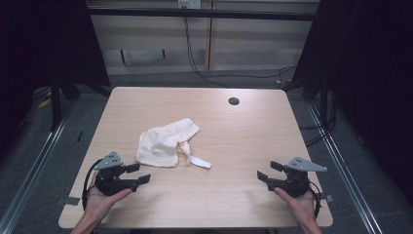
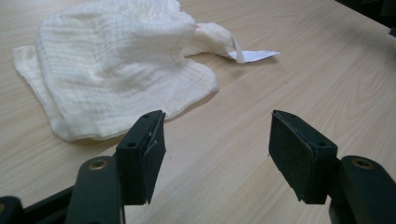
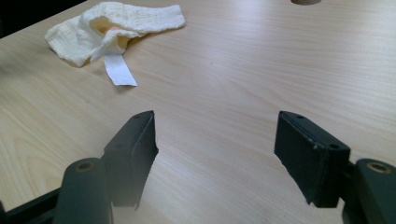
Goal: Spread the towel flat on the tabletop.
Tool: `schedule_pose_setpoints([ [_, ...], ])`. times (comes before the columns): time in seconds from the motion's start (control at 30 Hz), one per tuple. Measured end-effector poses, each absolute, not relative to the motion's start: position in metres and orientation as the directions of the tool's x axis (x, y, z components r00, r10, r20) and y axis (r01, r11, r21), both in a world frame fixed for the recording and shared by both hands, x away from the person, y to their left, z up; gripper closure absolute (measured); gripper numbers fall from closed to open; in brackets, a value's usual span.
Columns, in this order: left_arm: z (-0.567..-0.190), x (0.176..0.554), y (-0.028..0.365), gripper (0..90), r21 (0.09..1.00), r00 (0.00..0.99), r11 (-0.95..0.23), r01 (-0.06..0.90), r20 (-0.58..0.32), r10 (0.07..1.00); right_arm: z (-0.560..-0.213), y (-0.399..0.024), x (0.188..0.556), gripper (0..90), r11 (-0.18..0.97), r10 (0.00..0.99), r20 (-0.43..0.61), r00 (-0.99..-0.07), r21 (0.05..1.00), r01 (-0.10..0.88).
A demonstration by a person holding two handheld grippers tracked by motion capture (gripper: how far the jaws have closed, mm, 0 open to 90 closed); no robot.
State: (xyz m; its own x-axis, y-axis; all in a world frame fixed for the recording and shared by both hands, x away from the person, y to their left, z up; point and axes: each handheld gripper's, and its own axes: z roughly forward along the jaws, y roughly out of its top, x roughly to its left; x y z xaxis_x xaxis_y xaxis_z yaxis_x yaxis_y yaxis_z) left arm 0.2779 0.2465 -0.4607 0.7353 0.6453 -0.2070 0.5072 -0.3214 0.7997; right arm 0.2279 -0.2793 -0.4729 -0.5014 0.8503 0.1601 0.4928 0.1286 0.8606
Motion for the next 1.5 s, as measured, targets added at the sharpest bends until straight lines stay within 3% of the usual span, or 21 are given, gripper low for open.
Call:
schedule_pose_setpoints([
  [0.73,-0.451,0.278,0.240,55.0,0.815,0.779,-0.355,0.458,-0.176,0.602,-0.472,-0.277,0.225,27.8,0.151,0.848,0.147,-0.509,0.854,0.498],
  [1.13,-0.438,0.300,0.232,67.3,0.826,0.792,-0.364,0.430,-0.151,0.591,-0.471,-0.275,0.226,27.8,0.158,0.843,0.147,-0.518,0.852,0.498],
  [1.5,-0.438,0.331,0.224,66.8,0.816,0.794,-0.364,0.449,-0.178,0.581,-0.472,-0.271,0.227,27.4,0.167,0.833,0.151,-0.532,0.848,0.503],
])
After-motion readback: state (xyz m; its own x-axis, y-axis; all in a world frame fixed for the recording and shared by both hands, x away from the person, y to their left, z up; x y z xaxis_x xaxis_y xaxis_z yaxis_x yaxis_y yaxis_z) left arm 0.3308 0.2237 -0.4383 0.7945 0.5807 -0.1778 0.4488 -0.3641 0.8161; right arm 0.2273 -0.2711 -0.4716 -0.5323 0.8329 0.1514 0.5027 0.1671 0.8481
